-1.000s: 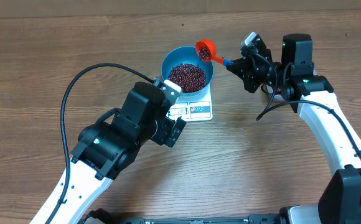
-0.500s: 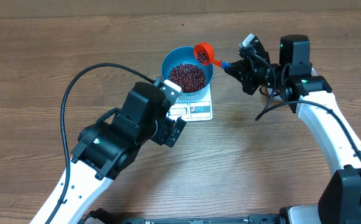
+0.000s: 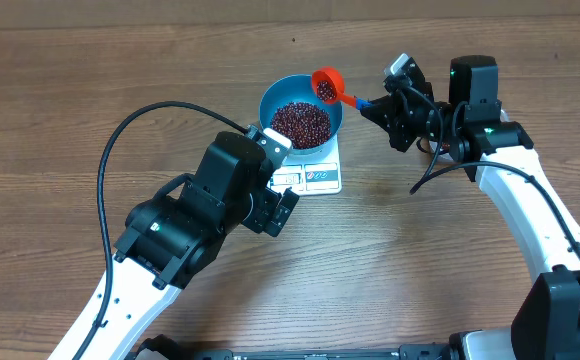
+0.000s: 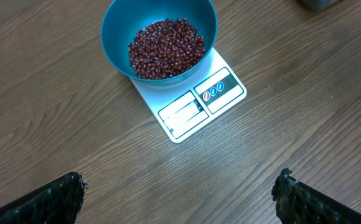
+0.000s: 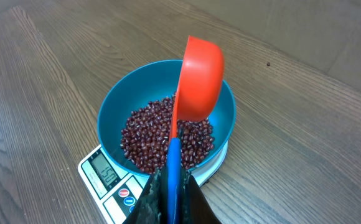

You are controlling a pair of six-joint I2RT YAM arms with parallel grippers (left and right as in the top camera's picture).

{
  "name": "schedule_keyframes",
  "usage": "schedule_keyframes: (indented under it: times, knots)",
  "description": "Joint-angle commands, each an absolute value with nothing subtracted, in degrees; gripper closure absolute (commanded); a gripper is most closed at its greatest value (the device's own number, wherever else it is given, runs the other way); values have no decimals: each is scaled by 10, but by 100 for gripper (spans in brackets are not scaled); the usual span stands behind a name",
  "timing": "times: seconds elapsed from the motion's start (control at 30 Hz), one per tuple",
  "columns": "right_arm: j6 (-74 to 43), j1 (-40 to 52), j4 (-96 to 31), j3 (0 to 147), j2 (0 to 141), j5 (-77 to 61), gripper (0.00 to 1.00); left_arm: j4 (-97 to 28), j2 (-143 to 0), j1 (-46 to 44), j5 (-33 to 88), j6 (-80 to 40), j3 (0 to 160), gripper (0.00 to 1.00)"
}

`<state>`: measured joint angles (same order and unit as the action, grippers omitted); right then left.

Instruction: Scoop item into bowl and weigh 150g on scale

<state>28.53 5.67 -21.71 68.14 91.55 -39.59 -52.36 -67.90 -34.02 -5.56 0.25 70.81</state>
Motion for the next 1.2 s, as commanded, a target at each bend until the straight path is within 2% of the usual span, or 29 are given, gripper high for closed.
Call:
schedule_keyframes:
  times: [0.0,0.27,0.5,0.7,0.8,0.9,1.17]
  knots:
    - [286,59,-211,687,901,-395,96,-523,-682,-338,-48,11,707,0]
    - [264,59,-213,687,901,-395,96,-523,-682,-338,-48,11,707,1]
    - [56,59,-211,687,901,-432,96,-523,-682,-338,-48,11,707,1]
    - [37,55,-211,687,901,-530,96,-523,-682,-338,-49,11,707,0]
    - [-18,41,-211,687,901,-544,96,-523,-682,-338,-48,11,707,1]
    - [-60,11,-211,687,901,-558,96,-523,-682,-338,-48,11,707,1]
    - [-60,-134,-214,687,901,-634,96,-523,-682,-338,-48,11,707,0]
